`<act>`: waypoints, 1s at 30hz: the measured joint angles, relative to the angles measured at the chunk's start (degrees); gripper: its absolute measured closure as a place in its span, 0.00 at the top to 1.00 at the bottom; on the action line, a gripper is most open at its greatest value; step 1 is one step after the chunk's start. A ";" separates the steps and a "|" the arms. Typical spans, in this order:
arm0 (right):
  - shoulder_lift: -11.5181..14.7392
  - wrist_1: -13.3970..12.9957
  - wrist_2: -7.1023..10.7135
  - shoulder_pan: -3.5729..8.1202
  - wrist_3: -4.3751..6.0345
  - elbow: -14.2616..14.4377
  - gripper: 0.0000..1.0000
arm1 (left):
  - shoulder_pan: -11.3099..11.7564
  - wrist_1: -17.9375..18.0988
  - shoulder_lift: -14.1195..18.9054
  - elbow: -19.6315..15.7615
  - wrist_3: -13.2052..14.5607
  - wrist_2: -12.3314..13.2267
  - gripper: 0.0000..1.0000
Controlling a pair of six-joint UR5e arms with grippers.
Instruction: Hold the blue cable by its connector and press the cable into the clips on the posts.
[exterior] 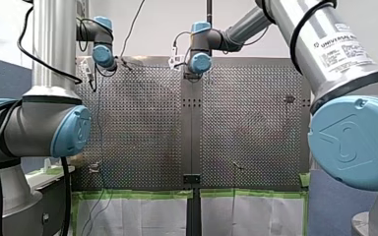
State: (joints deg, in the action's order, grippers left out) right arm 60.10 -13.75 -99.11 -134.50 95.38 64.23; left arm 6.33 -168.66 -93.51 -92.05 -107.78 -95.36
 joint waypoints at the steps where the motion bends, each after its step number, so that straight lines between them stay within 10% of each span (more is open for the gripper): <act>1: -0.58 0.22 0.05 -0.03 0.02 -0.58 0.00 | 0.22 0.20 -0.11 0.07 -0.24 0.12 0.00; 30: -8.34 6.75 1.17 1.23 0.35 -14.44 0.00 | 3.14 1.66 -4.30 2.59 -3.27 6.11 0.04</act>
State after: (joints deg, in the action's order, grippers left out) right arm 51.76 -7.01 -97.94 -133.27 95.73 49.79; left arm 9.46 -167.00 -97.81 -89.46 -111.05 -89.25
